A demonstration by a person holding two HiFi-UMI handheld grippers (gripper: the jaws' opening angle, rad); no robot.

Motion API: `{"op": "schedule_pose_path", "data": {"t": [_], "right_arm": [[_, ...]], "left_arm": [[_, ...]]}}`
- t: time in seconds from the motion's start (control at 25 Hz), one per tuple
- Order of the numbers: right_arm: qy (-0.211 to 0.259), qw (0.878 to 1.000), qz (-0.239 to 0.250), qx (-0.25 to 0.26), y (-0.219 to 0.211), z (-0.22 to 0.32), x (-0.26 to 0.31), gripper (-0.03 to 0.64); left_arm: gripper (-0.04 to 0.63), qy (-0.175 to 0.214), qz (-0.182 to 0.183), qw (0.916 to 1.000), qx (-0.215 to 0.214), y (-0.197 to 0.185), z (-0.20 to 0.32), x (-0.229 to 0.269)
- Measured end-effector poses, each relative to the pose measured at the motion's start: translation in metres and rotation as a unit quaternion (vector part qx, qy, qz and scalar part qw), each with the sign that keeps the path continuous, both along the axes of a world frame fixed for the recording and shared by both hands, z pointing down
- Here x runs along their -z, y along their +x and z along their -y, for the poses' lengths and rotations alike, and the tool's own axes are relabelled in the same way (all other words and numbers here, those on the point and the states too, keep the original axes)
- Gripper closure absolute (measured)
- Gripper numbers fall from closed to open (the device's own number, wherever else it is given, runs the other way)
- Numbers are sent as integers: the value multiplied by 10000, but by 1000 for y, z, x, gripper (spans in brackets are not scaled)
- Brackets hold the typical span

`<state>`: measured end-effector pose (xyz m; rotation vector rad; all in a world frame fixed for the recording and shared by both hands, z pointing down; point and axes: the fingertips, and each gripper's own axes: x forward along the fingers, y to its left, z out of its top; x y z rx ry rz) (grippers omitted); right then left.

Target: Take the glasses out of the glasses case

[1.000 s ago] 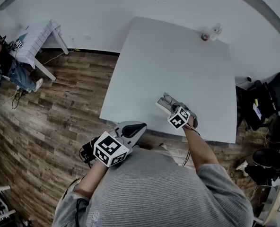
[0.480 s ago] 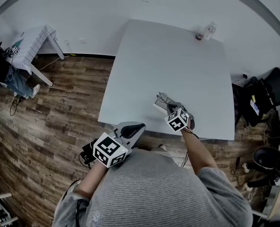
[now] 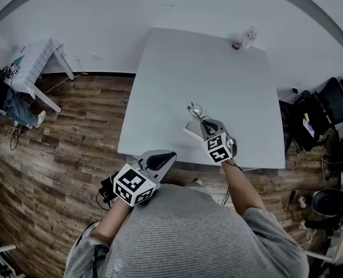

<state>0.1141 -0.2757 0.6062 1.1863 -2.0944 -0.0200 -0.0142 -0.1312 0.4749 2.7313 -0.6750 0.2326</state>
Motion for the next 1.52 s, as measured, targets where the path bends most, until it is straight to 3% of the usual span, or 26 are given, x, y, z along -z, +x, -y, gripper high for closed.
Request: {"op": "schedule_pose_path", "data": {"t": [0.28,0.48,0.68,1.52], "right_arm": [[472,9963,718,-4,-13,-13,47,584],[831,9841,1567,136,-24,-33,93,584],[1249,9698,2080,240,-33,-49,137,584],[1562,9413,2981,280,-39,-102,199,584]], "left_arm": [[583,66,-19,9999,80,-3,0,0],[581,113,-9,9999,79,0,-1,3],[581,178,-17,9998,41,4,-1,3],[583,338,-345,9980,405,2,19,15]]}}
